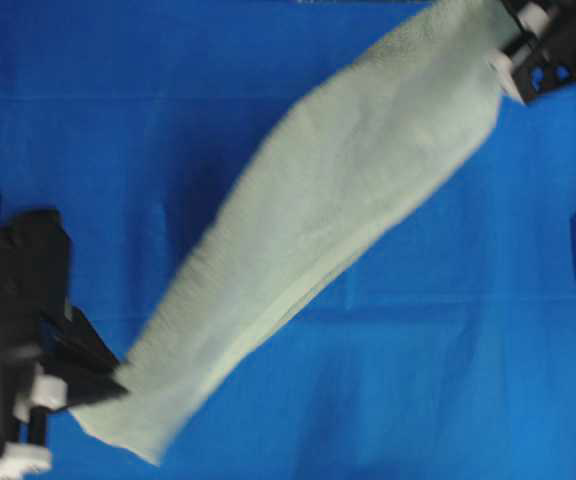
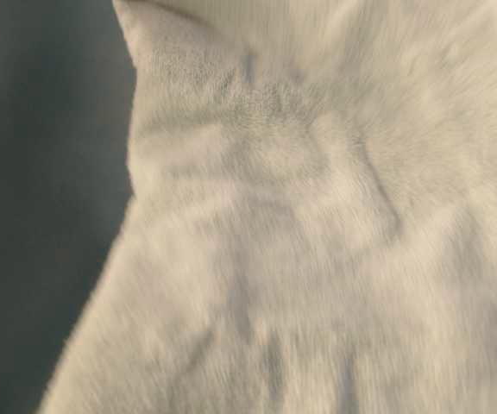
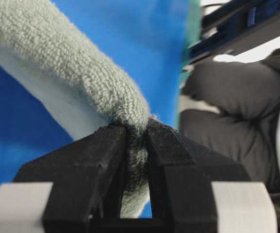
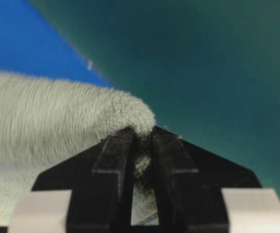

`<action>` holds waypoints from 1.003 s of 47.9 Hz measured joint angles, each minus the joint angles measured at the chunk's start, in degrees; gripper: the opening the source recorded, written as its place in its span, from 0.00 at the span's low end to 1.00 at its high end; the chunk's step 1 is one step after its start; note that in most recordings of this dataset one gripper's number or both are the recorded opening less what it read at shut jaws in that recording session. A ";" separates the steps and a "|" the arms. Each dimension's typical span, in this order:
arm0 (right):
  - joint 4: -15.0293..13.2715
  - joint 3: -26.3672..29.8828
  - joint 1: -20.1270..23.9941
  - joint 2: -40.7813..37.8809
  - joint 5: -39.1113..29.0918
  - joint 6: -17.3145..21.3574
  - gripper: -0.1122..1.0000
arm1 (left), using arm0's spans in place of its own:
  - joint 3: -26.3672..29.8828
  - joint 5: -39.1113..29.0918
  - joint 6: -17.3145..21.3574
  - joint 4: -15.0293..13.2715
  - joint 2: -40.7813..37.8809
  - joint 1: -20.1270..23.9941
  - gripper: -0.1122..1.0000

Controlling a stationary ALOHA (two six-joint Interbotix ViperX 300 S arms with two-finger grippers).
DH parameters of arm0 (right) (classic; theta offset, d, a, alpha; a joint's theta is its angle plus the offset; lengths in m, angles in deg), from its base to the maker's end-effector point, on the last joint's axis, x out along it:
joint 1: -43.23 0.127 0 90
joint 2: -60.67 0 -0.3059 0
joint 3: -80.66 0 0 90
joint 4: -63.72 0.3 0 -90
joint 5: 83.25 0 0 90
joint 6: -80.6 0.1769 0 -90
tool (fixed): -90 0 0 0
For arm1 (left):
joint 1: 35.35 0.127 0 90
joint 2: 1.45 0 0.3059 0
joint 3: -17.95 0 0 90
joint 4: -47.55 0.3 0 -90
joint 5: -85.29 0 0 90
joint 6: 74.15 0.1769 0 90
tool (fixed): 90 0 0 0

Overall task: Fold a bath towel.
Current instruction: 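Lift the folded towel and swing it diagonally, right gripper toward far right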

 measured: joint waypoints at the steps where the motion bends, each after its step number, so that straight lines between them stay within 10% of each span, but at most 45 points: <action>1: 0.00 0.18 -1.14 -0.62 1.14 -0.35 0.22 | 0.62 0.18 0.00 0.00 -0.70 -0.09 0.19; 22: 0.09 1.67 -6.50 -2.20 6.06 -1.85 0.22 | 9.40 1.93 1.14 1.76 -9.67 -1.41 0.19; 48: 1.32 -0.70 22.76 15.64 -29.09 3.16 0.22 | 27.69 0.26 6.50 3.87 -24.61 -2.37 0.19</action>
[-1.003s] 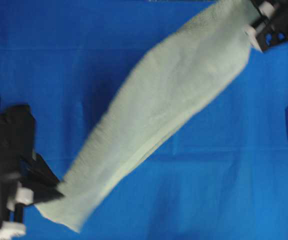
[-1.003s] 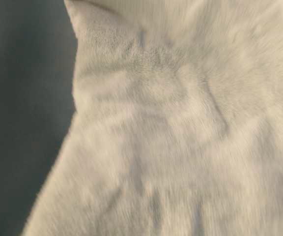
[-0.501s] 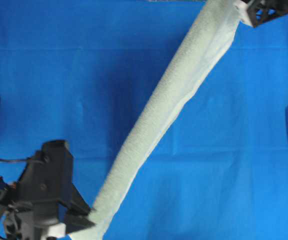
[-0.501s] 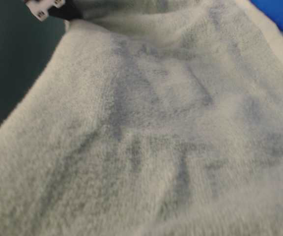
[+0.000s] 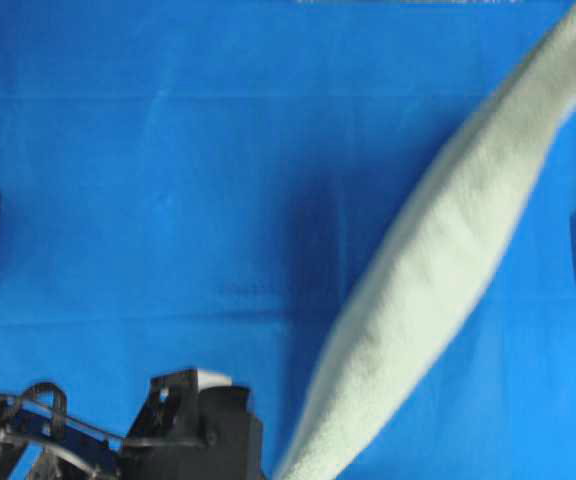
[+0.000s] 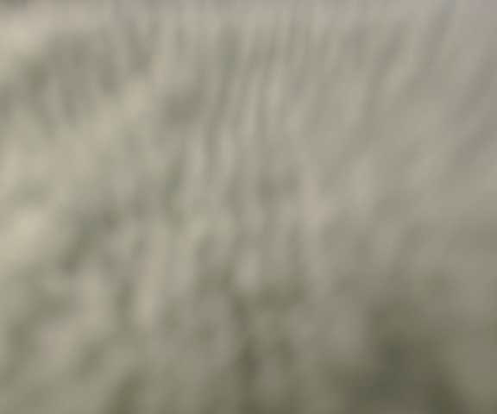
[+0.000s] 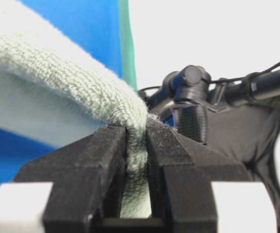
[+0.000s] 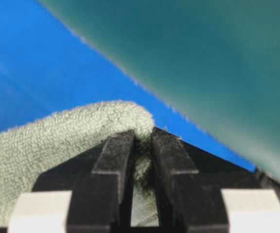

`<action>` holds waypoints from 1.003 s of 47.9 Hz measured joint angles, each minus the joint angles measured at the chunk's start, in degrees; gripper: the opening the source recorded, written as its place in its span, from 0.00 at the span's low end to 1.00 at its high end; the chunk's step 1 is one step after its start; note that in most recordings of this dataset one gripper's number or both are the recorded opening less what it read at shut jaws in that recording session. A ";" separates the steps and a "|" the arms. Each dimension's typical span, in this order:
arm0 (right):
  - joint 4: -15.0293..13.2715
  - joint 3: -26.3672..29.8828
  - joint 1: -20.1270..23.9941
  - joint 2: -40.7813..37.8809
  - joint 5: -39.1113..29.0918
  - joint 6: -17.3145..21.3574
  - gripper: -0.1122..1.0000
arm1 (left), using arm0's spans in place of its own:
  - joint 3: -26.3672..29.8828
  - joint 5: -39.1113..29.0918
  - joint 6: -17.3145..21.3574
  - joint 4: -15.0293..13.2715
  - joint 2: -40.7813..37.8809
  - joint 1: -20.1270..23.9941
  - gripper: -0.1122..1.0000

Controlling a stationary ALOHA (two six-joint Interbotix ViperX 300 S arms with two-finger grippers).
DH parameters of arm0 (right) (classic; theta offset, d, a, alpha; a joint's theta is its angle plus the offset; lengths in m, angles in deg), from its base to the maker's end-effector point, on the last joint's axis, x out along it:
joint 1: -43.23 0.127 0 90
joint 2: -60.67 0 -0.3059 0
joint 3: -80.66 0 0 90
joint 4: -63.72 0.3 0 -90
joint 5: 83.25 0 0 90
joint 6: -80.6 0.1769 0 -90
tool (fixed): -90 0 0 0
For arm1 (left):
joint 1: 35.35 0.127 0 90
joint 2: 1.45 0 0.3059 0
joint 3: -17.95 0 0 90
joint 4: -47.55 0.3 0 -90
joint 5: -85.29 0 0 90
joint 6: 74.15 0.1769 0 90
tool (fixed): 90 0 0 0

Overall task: Fold a bath towel.
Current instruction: 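Lift the folded towel and swing it diagonally, right gripper toward far right, then lay the towel down diagonally and open both grippers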

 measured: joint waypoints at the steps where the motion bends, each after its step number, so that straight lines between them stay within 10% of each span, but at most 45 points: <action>1: -0.18 0.00 0.44 -0.35 -0.97 0.35 0.22 | 0.00 -0.26 -0.26 0.00 0.00 0.00 0.19; 15: -3.52 -2.02 -7.82 -11.34 7.56 0.88 0.22 | -16.08 -0.09 -8.61 0.09 6.86 -0.88 0.19; 30: -3.34 -2.11 -31.73 -32.08 43.68 0.88 0.22 | -45.79 7.29 -21.53 0.09 21.71 -0.53 0.19; 48: -4.04 8.00 -38.67 -51.59 56.69 -1.49 0.22 | -61.00 9.14 -22.32 0.70 29.88 3.25 0.19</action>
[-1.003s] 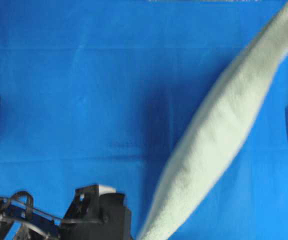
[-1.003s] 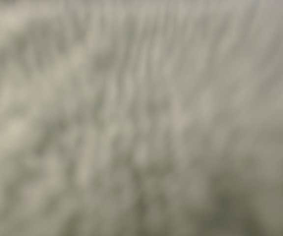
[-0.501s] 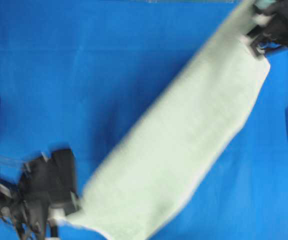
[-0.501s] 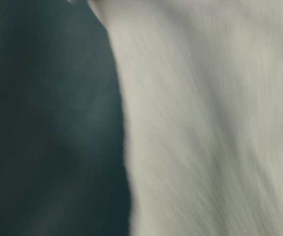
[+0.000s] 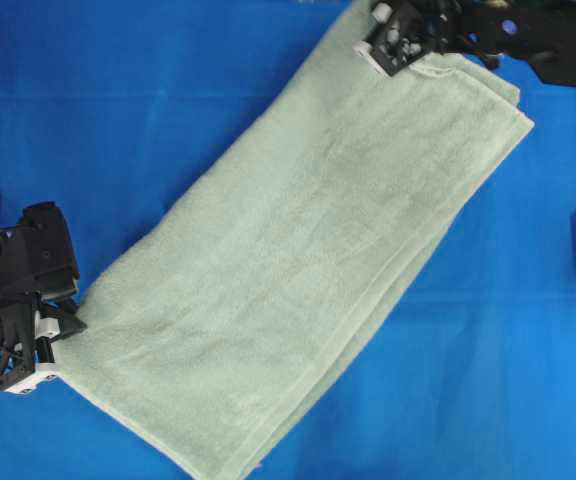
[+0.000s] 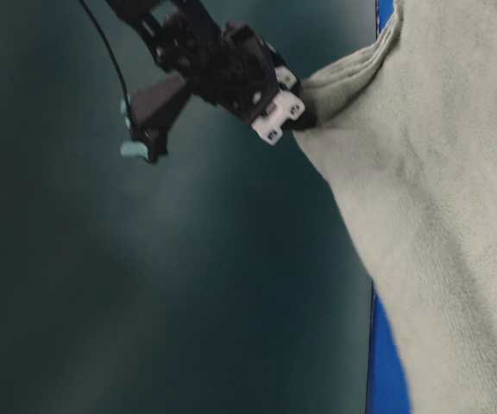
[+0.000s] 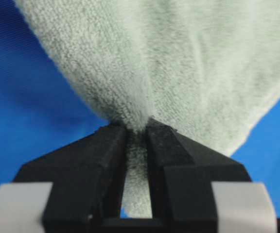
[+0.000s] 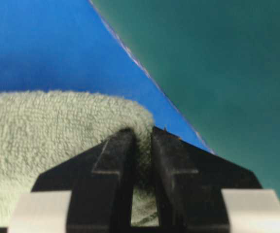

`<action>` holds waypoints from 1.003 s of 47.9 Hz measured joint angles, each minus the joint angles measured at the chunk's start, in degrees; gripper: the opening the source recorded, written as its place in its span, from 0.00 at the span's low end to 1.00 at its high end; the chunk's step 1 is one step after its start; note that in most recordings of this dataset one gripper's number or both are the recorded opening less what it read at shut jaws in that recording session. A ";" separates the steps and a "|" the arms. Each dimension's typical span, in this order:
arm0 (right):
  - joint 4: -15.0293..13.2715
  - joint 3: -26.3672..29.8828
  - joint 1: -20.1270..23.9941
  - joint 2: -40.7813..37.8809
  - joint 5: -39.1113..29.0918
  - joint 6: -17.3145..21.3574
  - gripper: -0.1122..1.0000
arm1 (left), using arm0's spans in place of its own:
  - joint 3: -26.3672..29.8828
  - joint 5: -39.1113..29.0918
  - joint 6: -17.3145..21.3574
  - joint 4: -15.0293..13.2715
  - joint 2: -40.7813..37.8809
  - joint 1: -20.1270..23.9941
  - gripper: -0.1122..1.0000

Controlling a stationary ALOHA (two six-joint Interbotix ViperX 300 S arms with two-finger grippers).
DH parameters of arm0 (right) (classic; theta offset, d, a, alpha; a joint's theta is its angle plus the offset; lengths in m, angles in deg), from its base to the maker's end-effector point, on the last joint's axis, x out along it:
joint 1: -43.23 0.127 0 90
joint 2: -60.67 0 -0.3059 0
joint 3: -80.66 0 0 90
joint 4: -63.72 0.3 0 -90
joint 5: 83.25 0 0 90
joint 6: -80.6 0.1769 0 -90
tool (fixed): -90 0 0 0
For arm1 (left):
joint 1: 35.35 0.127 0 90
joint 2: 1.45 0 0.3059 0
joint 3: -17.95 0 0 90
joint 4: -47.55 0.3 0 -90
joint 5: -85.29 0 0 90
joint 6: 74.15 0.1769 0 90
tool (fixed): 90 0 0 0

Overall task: Fold a bath towel.
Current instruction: 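Lay the towel down diagonally and open both grippers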

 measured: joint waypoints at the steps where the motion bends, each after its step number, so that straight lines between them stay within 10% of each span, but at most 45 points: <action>1: 0.00 0.26 -0.09 -0.18 0.00 -0.18 0.22 | -0.26 0.00 -0.09 0.09 0.18 0.09 0.19; 12: 0.00 1.14 -0.62 -0.88 0.00 -2.20 0.25 | -1.14 0.09 0.00 0.35 0.53 1.05 0.36; 22: 0.00 0.88 -0.70 -0.53 -0.79 -3.08 0.72 | -1.23 -0.44 0.00 0.35 1.32 2.02 0.86; 29: 2.20 -1.67 -0.79 2.81 -5.98 -4.31 0.68 | -1.23 -1.76 0.62 0.35 2.90 2.37 0.83; 38: 12.48 -5.89 -1.14 10.46 -15.73 -14.85 0.69 | -1.23 -4.48 1.85 0.35 6.42 3.25 0.84; 48: 30.41 -8.61 -1.14 15.64 -21.71 -33.75 0.69 | -1.23 -4.83 5.36 0.44 8.70 4.92 0.84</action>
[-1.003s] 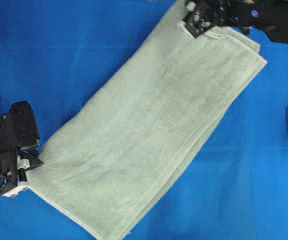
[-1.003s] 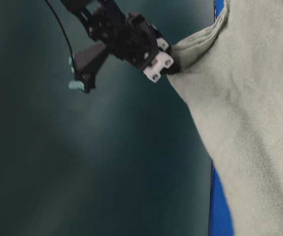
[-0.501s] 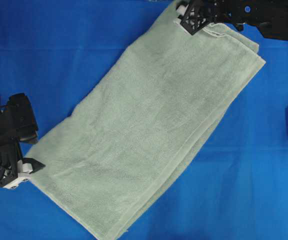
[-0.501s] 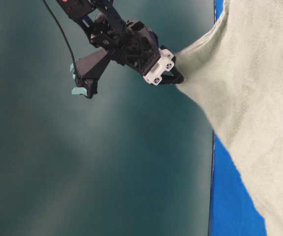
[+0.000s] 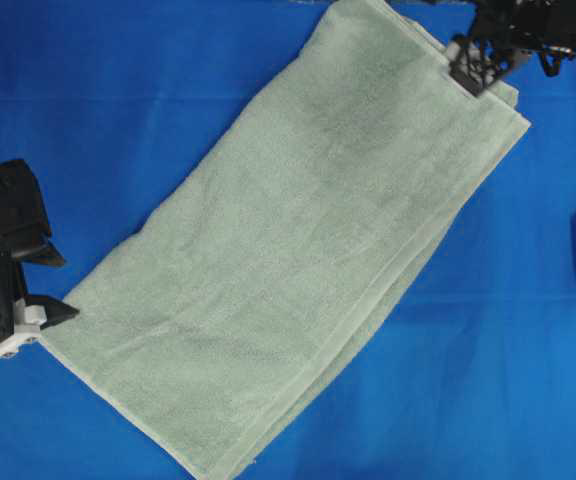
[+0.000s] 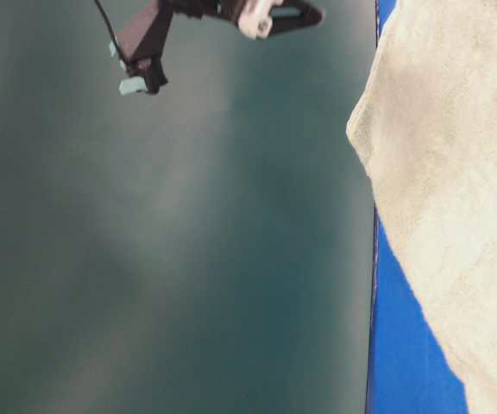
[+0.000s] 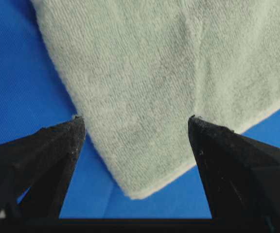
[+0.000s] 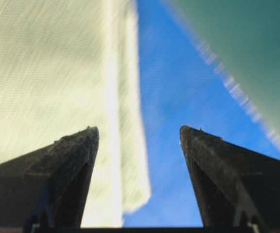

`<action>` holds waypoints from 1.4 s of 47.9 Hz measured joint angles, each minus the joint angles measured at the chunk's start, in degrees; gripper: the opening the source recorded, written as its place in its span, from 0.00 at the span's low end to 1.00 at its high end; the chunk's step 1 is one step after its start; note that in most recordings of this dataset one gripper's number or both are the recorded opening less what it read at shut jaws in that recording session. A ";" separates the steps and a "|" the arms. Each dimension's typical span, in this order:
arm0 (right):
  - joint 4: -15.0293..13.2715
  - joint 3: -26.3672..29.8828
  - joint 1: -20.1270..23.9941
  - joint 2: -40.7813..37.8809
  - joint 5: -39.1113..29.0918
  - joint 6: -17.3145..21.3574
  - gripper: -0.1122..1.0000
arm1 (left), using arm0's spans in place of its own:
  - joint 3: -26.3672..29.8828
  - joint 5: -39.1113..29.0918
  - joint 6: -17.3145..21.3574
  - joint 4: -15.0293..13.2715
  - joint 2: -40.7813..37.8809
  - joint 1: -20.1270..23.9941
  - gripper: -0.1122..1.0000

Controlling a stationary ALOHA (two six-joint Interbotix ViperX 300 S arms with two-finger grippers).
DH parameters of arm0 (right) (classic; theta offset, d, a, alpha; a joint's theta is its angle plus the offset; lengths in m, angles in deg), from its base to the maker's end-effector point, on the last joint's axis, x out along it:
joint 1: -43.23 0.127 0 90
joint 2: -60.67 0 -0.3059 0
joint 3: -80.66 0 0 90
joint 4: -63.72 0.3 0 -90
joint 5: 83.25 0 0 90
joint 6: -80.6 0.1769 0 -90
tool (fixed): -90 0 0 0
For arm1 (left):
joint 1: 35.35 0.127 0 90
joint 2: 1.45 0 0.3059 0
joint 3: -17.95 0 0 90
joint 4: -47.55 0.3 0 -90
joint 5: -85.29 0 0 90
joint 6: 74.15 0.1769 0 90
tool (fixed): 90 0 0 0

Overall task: Fold a bath towel.
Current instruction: 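Lay the towel down diagonally and open both grippers, then grasp the far end with the right gripper and fold it toward the near end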

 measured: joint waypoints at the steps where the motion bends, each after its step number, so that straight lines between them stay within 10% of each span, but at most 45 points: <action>1: 1.23 -0.09 -0.09 0.09 -0.26 -1.05 0.69 | -0.09 0.00 0.26 0.00 0.00 0.18 0.84; 9: 6.15 -0.44 -1.41 0.35 -0.35 -4.66 0.69 | 0.00 0.00 1.49 0.00 0.00 0.97 0.84; 45: 7.12 -5.71 -10.99 -15.03 19.86 -7.65 0.68 | 0.00 0.53 1.49 0.00 -0.79 1.05 0.84; 58: 9.93 -5.98 -10.72 -14.94 19.25 -7.56 0.23 | 0.00 1.05 1.41 0.00 -0.88 1.05 0.84; 67: 10.37 -7.03 -10.55 -13.71 19.16 -7.56 0.23 | 0.00 1.14 1.49 -0.09 -0.97 1.05 0.84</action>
